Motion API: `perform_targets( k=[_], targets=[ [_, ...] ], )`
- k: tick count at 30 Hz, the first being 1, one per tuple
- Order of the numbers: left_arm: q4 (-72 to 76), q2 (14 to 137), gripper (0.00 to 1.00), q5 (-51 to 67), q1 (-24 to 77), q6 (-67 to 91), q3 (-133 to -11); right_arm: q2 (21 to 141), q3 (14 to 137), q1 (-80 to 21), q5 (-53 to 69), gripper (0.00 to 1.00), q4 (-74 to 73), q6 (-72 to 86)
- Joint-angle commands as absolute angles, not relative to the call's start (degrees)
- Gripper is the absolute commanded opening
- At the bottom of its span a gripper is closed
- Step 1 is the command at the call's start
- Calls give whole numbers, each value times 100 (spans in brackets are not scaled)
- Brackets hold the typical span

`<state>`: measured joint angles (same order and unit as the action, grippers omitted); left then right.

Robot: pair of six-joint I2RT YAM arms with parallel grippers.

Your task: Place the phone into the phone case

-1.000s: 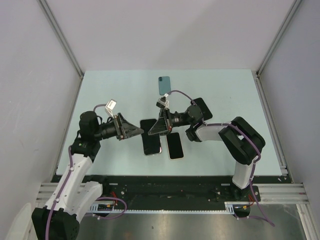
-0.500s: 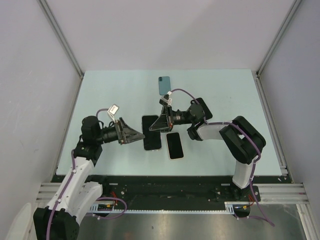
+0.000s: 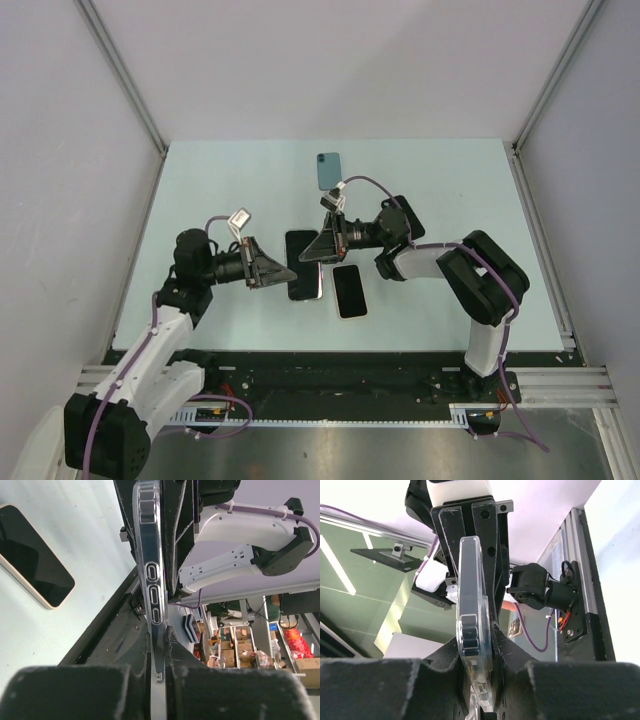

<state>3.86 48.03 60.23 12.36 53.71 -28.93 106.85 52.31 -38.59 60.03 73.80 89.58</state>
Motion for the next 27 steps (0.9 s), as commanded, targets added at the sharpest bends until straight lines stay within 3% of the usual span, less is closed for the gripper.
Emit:
perform_targets(
  k=[1, 4, 9, 15, 18, 19, 22, 27],
  targets=[
    [712, 4930, 0, 6126, 1274, 5159, -2909, 10503, 5300, -3858, 5994, 29, 8965, 8869],
    [738, 4975, 0, 6231, 1266, 5037, -2935, 10485, 5300, -3789, 5968, 46, 8851, 8885],
    [519, 5010, 0, 6354, 1274, 4685, -3006, 10485, 5309, -3639, 5810, 49, 8851, 9026],
    [439, 5027, 0, 6354, 1266, 4562, -2988, 10512, 5309, -3437, 5687, 46, 8938, 9254],
    [439, 5080, 0, 6337, 1274, 4553, -2997, 10591, 5300, -3375, 5616, 34, 9105, 9404],
    [439, 5089, 0, 6328, 1274, 4553, -2997, 10600, 5300, -3375, 5608, 21, 9114, 9413],
    [396, 5106, 0, 6311, 1266, 4544, -3015, 10600, 5300, -3366, 5607, 1, 9123, 9422],
    [35, 5238, 0, 6153, 1274, 4307, -3138, 10608, 5300, -3357, 5643, 0, 9114, 9439]
  ],
)
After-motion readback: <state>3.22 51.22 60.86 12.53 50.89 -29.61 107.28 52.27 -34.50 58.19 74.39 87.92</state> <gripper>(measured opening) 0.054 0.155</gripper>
